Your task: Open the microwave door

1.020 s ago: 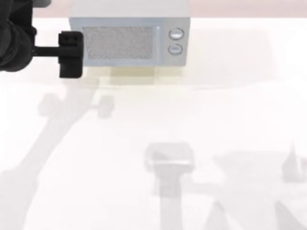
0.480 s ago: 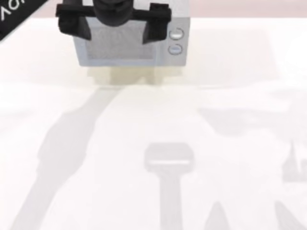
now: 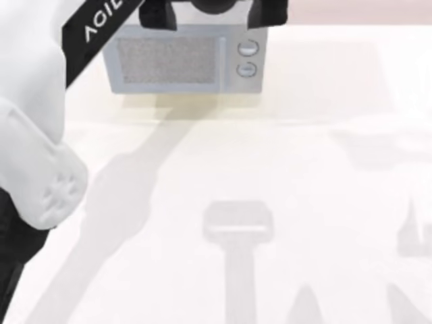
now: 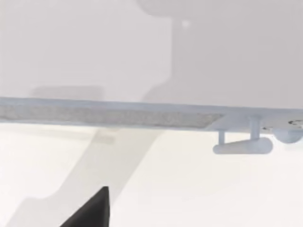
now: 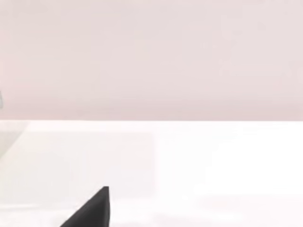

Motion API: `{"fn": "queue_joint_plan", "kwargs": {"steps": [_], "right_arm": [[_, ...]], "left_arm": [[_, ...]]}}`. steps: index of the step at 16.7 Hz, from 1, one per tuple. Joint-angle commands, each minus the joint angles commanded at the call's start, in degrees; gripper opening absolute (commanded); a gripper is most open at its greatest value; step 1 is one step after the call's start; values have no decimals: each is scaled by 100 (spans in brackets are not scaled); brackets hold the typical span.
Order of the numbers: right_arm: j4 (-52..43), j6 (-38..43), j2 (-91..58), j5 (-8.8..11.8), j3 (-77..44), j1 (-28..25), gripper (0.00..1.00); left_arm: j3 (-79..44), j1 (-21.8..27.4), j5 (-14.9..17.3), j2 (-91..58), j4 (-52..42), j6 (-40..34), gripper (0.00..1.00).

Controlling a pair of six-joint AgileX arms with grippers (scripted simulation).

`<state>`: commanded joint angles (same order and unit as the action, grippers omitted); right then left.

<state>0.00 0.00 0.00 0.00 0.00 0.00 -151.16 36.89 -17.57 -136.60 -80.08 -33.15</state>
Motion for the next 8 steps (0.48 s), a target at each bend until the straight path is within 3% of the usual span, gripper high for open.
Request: {"fn": "queue_joint_plan", "kwargs": {"steps": [8], "right_arm": [[0,0,0,0,0,0,100]], "left_arm": [[2,-27,3,-45,100,2,100]]}}
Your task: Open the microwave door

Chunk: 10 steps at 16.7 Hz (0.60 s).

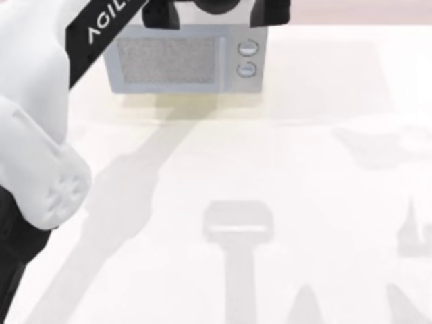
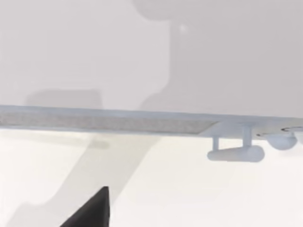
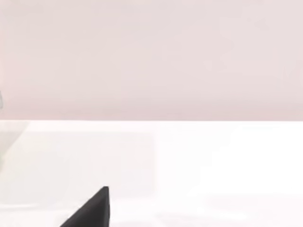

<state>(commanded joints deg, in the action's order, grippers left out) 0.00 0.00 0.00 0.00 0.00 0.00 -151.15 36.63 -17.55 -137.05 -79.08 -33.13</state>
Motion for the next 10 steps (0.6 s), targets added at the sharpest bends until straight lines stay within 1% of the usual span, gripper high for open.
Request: {"fn": "queue_joint_plan", "kwargs": {"steps": [6,8,10], "right_arm": [[0,0,0,0,0,0,100],[0,0,0,0,0,0,100],[0,0,0,0,0,0,100]], "left_arm": [[894,-199,90,-214,1215,199,100],[1081,-243,109,-263,1429,239,100],[1098,-247,111,-268,1447,243,100]]}}
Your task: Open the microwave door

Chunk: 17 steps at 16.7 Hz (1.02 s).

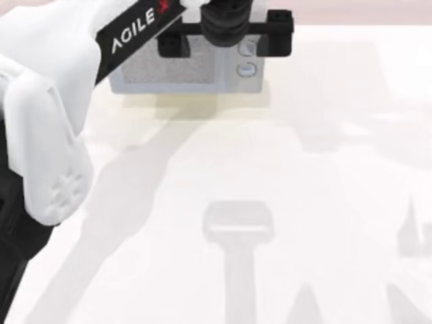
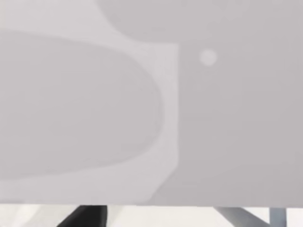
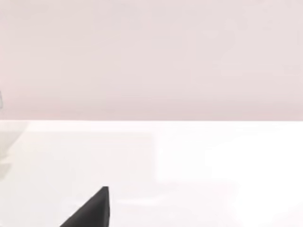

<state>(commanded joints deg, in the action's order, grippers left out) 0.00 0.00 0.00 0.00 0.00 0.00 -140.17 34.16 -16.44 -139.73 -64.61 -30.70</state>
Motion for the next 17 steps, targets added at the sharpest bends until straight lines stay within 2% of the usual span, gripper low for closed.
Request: {"fn": "queue_joint_plan", "kwargs": {"steps": [2,15,17], "right_arm": [[0,0,0,0,0,0,100],[0,0,0,0,0,0,100],[0,0,0,0,0,0,100]], "left_arm": [[0,0,0,0,0,0,100],[0,0,0,0,0,0,2],[0,0,0,0,0,0,0]]}}
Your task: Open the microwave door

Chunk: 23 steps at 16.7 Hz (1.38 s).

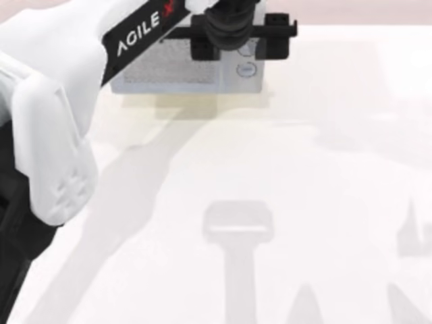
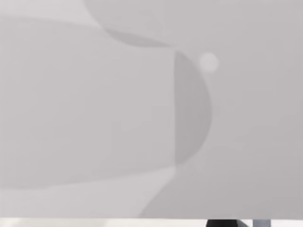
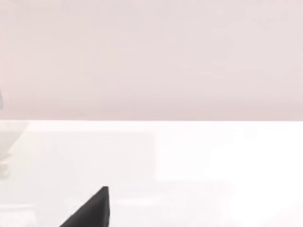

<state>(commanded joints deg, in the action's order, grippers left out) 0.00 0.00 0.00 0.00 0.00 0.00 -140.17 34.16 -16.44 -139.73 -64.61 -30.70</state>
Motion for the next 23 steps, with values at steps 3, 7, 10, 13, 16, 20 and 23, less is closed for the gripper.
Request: {"fn": "queue_joint_plan", "kwargs": {"steps": [3,7,10,13,16,20,23], "right_arm": [[0,0,0,0,0,0,100],[0,0,0,0,0,0,100],[0,0,0,0,0,0,100],[0,0,0,0,0,0,100],[0,0,0,0,0,0,100],[0,0,0,0,0,0,100],[0,0,0,0,0,0,100]], "left_arm": [[0,0,0,0,0,0,0],[160,190,125,36,32,-50,0],[396,195,56,225,163,-50,0],[1070,175,-37,594,409,-112,0],[1481,177,-87,844,583,-170,0],[1498,177,-89,857,591,-172,0],[1498,177,-89,857,591,-172,0]]}}
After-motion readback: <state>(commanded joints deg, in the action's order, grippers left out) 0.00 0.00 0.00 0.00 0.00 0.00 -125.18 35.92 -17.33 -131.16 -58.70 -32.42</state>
